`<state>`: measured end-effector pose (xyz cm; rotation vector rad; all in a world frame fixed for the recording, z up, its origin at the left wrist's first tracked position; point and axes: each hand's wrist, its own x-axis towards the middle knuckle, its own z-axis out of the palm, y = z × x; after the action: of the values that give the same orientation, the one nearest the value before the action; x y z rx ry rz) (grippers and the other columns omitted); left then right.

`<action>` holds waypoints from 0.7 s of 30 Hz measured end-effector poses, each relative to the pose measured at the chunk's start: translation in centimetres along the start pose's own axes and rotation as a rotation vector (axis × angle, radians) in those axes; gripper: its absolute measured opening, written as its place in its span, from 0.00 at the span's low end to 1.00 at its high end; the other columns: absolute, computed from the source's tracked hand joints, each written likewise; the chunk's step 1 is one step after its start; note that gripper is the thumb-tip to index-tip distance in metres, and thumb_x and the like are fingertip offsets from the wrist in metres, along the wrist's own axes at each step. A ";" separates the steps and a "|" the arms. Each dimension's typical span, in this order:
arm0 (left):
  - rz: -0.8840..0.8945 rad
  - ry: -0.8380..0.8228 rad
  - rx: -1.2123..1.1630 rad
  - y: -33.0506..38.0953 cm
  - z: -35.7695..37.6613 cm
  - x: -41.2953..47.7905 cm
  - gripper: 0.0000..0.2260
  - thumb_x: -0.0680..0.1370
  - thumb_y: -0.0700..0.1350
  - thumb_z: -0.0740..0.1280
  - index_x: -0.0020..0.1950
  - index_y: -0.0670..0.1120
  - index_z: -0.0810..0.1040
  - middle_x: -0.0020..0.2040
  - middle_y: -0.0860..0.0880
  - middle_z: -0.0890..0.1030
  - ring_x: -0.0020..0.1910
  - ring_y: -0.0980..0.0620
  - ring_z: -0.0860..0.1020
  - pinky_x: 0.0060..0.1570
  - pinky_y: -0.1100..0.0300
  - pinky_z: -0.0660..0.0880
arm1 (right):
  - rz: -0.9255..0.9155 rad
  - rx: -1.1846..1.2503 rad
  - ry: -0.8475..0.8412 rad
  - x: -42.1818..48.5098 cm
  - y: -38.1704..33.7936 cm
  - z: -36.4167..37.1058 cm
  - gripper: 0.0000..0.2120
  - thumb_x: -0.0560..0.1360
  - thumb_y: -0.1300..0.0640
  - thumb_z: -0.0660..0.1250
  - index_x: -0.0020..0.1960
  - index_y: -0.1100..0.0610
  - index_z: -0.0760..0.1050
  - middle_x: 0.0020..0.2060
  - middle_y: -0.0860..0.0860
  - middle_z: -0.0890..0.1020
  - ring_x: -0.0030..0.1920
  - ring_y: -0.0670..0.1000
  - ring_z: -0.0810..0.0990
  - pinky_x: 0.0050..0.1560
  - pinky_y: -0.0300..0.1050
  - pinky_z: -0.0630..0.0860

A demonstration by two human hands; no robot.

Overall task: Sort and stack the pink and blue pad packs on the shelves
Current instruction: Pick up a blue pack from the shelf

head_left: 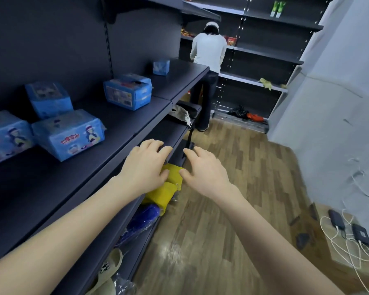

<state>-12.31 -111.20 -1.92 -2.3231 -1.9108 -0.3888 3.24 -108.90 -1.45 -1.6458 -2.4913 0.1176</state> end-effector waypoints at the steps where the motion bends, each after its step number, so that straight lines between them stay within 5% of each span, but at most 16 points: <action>1: -0.008 -0.005 0.007 -0.7 0.2 0.9 0.26 0.75 0.49 0.65 0.71 0.45 0.65 0.70 0.43 0.67 0.71 0.42 0.62 0.63 0.48 0.65 | -0.007 -0.009 -0.003 1.3 0.0 -0.1 0.25 0.77 0.48 0.58 0.72 0.54 0.59 0.68 0.54 0.66 0.69 0.59 0.62 0.66 0.55 0.64; 14: -0.159 -0.097 0.236 -8.2 -0.1 6.2 0.23 0.78 0.52 0.60 0.71 0.48 0.60 0.71 0.46 0.62 0.73 0.43 0.56 0.64 0.48 0.63 | -0.170 -0.047 0.045 12.1 -3.2 1.7 0.25 0.76 0.48 0.60 0.70 0.54 0.61 0.63 0.54 0.69 0.64 0.58 0.66 0.59 0.54 0.69; 21: -0.300 -0.068 0.251 -11.0 -2.4 4.2 0.24 0.78 0.51 0.60 0.72 0.48 0.59 0.72 0.46 0.60 0.73 0.44 0.54 0.65 0.49 0.63 | -0.329 -0.036 0.032 14.7 -7.6 1.5 0.27 0.77 0.47 0.59 0.72 0.54 0.58 0.69 0.56 0.64 0.69 0.59 0.61 0.64 0.56 0.65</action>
<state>-22.65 -105.54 0.65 -1.9223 -2.2023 -0.0866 -9.54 -98.38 -0.54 -1.2155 -2.7109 0.0074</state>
